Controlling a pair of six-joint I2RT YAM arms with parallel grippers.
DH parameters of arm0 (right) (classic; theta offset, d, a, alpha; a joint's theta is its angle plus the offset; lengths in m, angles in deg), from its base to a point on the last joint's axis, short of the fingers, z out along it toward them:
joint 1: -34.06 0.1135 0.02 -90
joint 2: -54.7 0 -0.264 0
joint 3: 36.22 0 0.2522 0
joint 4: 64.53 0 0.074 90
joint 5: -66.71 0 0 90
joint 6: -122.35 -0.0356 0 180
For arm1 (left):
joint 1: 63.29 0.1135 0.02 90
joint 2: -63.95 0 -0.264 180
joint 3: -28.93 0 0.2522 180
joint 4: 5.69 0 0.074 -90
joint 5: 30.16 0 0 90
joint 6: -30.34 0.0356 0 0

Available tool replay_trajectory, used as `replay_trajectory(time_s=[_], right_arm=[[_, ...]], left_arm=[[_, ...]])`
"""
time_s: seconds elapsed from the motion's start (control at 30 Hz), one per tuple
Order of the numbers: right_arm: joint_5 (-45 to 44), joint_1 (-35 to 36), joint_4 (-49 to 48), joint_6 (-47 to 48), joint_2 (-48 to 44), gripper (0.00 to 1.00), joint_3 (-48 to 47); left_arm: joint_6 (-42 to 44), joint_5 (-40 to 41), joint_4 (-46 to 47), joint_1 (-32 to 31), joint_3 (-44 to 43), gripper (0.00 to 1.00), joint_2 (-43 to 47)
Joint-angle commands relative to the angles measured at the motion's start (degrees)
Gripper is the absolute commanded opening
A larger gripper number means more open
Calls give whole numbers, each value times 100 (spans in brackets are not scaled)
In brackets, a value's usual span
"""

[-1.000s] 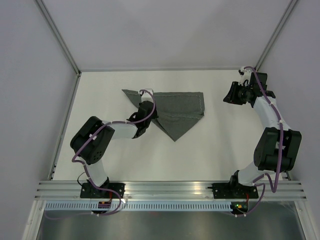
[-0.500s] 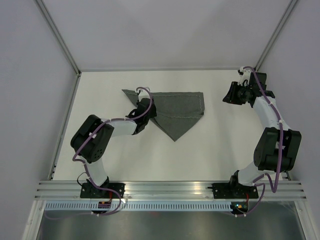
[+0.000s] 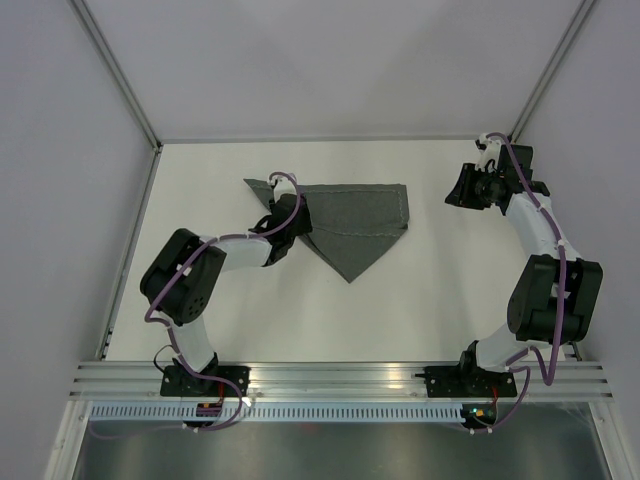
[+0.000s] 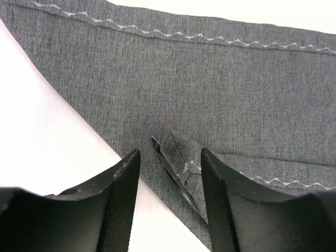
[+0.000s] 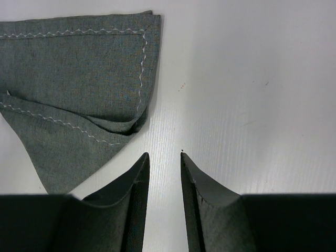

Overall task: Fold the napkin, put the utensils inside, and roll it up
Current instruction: Fold the napkin

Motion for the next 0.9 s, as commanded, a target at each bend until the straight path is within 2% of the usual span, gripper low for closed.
replay_trajectory(time_s=[0.0, 0.17, 0.77, 0.87], right_arm=[[-10, 42, -41, -22, -1, 36, 16], [-10, 51, -33, -14, 16, 36, 16], [16, 69, -33, -14, 34, 35, 16], [16, 69, -33, -14, 25, 35, 16]], left_arm=[[-158, -101, -77, 34, -330, 54, 24], [-219, -118, -226, 34, -418, 47, -91], [-360, 286, -1359, 43, -945, 36, -407], [-395, 286, -1500, 52, -1024, 31, -495]])
